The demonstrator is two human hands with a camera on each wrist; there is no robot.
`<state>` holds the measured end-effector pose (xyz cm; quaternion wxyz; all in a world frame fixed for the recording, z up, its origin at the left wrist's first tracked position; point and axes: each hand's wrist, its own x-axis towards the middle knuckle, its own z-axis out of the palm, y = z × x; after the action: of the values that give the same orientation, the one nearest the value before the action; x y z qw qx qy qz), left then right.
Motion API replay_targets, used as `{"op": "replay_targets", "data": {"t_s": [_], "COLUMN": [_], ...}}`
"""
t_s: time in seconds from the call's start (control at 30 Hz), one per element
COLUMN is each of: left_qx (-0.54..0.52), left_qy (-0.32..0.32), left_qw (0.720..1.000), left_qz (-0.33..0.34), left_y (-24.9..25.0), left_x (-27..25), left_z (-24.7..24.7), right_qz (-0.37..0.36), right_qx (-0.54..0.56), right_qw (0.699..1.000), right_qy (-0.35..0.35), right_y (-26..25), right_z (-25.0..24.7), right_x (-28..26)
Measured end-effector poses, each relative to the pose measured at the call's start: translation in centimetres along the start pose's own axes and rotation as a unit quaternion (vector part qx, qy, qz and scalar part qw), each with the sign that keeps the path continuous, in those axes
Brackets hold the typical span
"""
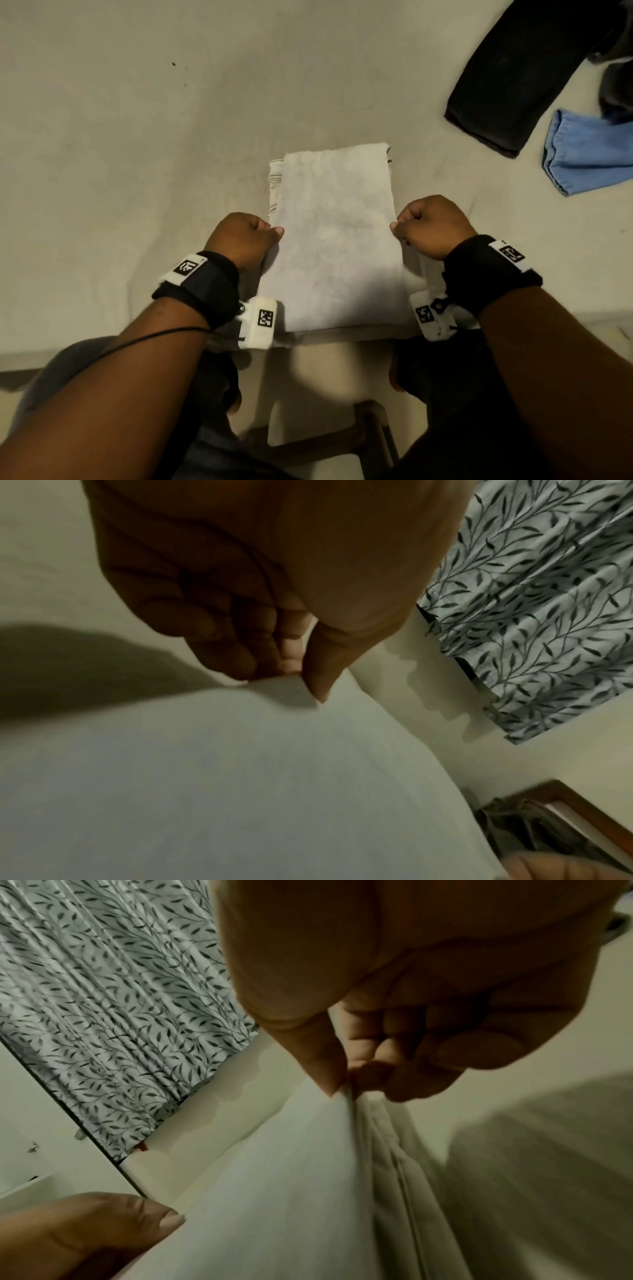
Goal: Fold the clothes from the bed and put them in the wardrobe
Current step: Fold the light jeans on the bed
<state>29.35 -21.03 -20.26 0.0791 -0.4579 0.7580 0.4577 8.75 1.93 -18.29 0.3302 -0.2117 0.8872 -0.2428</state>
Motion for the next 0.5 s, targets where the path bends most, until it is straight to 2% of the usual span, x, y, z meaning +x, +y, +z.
{"op": "replay_targets", "data": {"t_s": [0.1,0.17,0.23,0.3,0.4,0.5], "left_qx": [-0.003,0.014,-0.026,-0.094,-0.093,-0.117], "left_qy": [-0.013,0.009,0.031,0.042,0.039,0.043], "left_qw": [1.000,0.998,0.995,0.992,0.994,0.992], "left_qz": [0.022,0.064,0.089,0.074,0.035,0.038], "left_y": [1.8,3.5,5.0,6.0,5.9,5.9], "left_x": [0.8,2.1,3.8,5.5,7.5,8.4], "left_z": [-0.6,-1.1,-1.0,-1.0,-0.9,-0.2], "right_qz": [-0.026,-0.040,-0.044,-0.043,-0.031,-0.045], "right_qx": [0.056,0.098,0.122,0.153,0.185,0.172], "right_qw": [0.996,0.988,0.982,0.975,0.967,0.967], "right_qy": [0.062,0.114,0.138,0.155,0.173,0.183], "right_y": [-1.0,-1.4,-1.7,-2.0,-2.5,-2.7], "right_z": [-1.5,-1.8,-1.3,-0.7,0.4,0.8], "right_x": [1.0,2.4,3.9,5.6,7.4,8.6]}}
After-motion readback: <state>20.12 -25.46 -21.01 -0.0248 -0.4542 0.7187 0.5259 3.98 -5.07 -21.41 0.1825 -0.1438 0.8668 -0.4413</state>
